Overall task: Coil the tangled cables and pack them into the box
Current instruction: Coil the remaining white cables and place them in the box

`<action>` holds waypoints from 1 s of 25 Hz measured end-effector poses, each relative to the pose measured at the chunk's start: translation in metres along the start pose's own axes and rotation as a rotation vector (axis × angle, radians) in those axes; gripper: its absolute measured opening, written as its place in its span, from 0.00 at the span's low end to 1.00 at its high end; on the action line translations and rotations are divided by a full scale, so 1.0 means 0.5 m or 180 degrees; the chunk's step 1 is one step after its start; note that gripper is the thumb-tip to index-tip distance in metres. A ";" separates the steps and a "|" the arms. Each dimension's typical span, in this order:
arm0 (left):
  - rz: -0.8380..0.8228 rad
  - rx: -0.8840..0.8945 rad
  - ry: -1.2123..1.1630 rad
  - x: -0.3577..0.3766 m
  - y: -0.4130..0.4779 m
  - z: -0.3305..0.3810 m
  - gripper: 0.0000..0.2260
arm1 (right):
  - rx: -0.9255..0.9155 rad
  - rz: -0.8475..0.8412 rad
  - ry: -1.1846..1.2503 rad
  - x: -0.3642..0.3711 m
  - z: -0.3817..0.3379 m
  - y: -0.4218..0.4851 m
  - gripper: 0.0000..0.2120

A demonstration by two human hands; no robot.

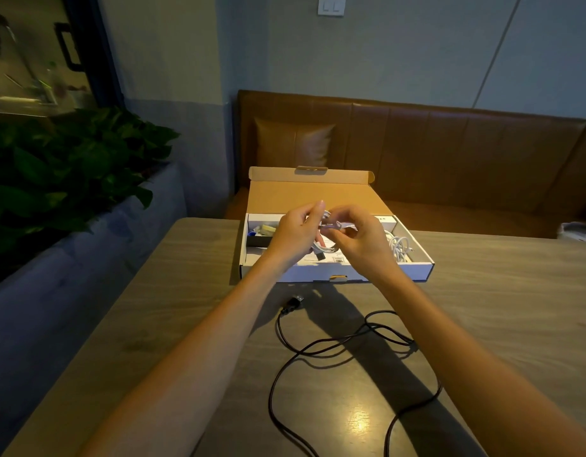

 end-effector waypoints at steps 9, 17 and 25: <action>-0.0072 0.0051 -0.0007 0.013 -0.026 -0.016 0.14 | 0.0223 -0.0479 -0.0639 0.010 -0.009 0.022 0.08; 0.0341 -0.0835 -0.0756 -0.015 -0.016 -0.050 0.17 | 0.1266 -0.1186 0.1534 0.003 0.002 -0.030 0.15; 0.0225 -0.0320 -0.0243 -0.010 -0.020 -0.017 0.15 | 0.1719 -0.0376 0.1876 0.008 0.010 -0.026 0.14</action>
Point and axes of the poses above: each hand's wrist, its own y-axis towards the middle knuckle, its own x-axis out of the palm, z = x × y, the point moved 5 cm from there along y, towards the middle knuckle, and after that the axes turned 1 degree about y, right-handed, at the moved point
